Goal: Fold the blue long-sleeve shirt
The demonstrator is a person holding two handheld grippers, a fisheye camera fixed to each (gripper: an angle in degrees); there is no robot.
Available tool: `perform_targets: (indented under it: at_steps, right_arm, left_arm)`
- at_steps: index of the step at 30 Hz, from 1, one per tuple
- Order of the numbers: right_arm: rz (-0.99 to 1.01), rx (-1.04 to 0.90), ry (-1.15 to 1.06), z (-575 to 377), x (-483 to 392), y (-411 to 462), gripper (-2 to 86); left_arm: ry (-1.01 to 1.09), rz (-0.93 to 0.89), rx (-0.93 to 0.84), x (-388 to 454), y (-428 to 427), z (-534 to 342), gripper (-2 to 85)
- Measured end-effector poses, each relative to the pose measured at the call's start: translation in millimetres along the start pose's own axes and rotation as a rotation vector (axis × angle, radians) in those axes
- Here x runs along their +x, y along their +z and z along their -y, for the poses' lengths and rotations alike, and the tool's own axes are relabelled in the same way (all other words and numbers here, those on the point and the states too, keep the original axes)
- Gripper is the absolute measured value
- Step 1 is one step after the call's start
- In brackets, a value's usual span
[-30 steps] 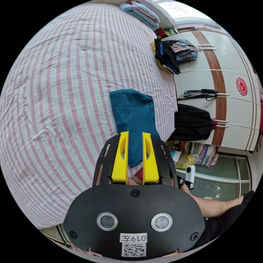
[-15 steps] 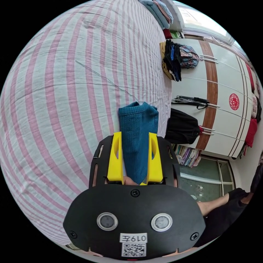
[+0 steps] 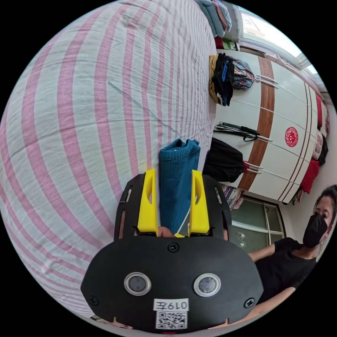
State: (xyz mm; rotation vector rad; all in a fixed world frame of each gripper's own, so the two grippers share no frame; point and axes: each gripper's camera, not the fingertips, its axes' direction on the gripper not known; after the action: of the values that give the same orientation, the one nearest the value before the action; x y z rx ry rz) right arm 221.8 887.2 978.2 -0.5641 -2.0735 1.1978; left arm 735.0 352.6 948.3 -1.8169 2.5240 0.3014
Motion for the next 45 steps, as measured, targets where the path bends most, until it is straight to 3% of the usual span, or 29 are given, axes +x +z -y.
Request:
perform_targets:
  at_steps: [8, 18, 31, 45]
  right_arm:
    - [0.058, -0.007, 0.002, -44, 43, 36, 18.3]
    - [0.138, 0.109, 0.028, -82, 87, 77, 17.2]
    - [0.124, 0.141, 0.07, -142, 131, 103, 16.1]
    - [0.279, 0.278, 0.076, -78, 146, 149, 13.9]
  left_arm:
    - [0.048, 0.028, -0.082, -2, -33, 58, 11.9]
    - [0.093, -0.09, -0.172, -12, -49, 117, 10.9]
    - [0.046, -0.091, -0.166, -21, -48, 145, 4.0]
    - [0.05, -0.131, -0.169, -34, -8, 136, 2.5]
